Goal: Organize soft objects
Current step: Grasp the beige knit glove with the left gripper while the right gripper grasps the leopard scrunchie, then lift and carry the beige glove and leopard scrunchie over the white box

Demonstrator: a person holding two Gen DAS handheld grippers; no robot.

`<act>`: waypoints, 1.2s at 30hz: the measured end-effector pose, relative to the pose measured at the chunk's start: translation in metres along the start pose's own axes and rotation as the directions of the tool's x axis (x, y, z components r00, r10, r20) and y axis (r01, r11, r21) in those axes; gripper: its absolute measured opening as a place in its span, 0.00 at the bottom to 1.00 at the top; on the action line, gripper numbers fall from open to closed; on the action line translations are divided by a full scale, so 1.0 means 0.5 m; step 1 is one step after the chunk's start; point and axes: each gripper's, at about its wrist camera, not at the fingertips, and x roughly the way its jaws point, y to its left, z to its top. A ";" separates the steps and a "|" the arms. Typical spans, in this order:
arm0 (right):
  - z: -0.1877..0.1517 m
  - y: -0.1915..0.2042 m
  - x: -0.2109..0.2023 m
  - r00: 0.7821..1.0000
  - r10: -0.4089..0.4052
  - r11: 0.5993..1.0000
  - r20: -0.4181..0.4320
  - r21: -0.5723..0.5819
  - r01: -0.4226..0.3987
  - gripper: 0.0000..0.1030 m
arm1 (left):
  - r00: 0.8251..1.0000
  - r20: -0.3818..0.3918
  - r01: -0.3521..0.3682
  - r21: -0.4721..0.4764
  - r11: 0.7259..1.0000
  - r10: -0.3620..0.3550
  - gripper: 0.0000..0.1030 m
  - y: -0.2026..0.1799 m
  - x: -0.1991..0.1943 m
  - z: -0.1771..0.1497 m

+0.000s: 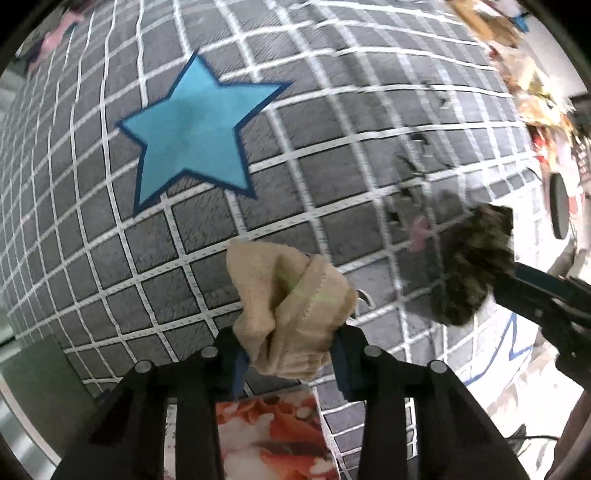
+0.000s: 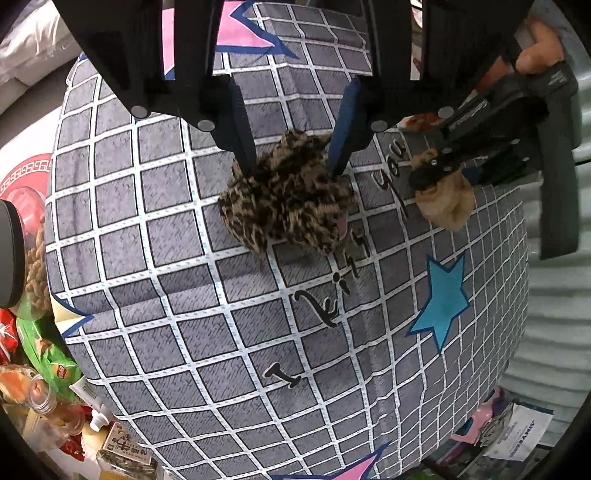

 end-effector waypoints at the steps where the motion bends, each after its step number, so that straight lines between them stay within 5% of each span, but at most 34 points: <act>1: -0.002 0.003 0.003 1.000 -0.005 1.000 -0.003 0.000 0.005 0.42 | 1.000 0.012 0.000 0.010 1.000 0.000 0.39 -0.008 -0.010 -0.006; 4: 0.009 0.027 0.026 0.998 -0.053 0.999 0.015 -0.004 0.053 0.48 | 0.999 0.036 0.021 0.004 1.000 -0.021 0.39 -0.013 -0.042 -0.029; 5: 0.008 0.028 0.028 0.997 -0.069 0.998 0.020 -0.010 0.070 0.57 | 0.998 0.050 0.026 -0.001 1.000 -0.026 0.39 -0.010 -0.057 -0.039; 6: 0.009 0.030 0.036 0.996 -0.088 0.996 0.017 -0.018 0.089 0.78 | 0.998 0.061 0.030 -0.003 1.000 -0.030 0.39 -0.010 -0.074 -0.046; 7: 0.010 0.031 0.042 0.995 -0.100 0.995 0.022 -0.028 0.100 0.82 | 0.997 0.071 0.035 -0.004 0.999 -0.034 0.39 -0.007 -0.086 -0.056; 12: 0.024 0.046 0.104 0.994 -0.107 0.993 -0.016 -0.055 0.106 0.82 | 0.994 0.104 0.040 0.007 0.999 -0.040 0.39 -0.002 -0.142 -0.106; 15: 0.022 0.065 0.122 0.986 -0.167 0.983 -0.011 -0.083 0.166 0.74 | 0.993 0.111 0.033 0.010 0.999 -0.034 0.40 -0.001 -0.157 -0.140; 18: 0.015 0.101 0.123 0.971 -0.235 0.957 0.035 -0.168 0.238 0.35 | 0.993 0.110 0.042 0.011 0.999 -0.043 0.40 -0.010 -0.177 -0.161; 19: 0.014 0.109 0.124 0.975 -0.222 0.957 0.029 -0.185 0.223 0.31 | 0.993 0.109 0.047 0.013 0.999 -0.048 0.40 -0.018 -0.180 -0.163; 25: 0.006 0.104 0.096 0.993 -0.118 0.988 0.005 -0.096 0.118 0.31 | 0.989 0.137 0.045 0.044 0.998 -0.051 0.41 -0.058 -0.183 -0.175; 36: -0.081 0.131 -0.012 0.996 -0.078 0.994 0.049 -0.077 0.082 0.31 | 0.985 0.164 0.037 0.132 0.991 -0.059 0.41 -0.085 -0.220 -0.225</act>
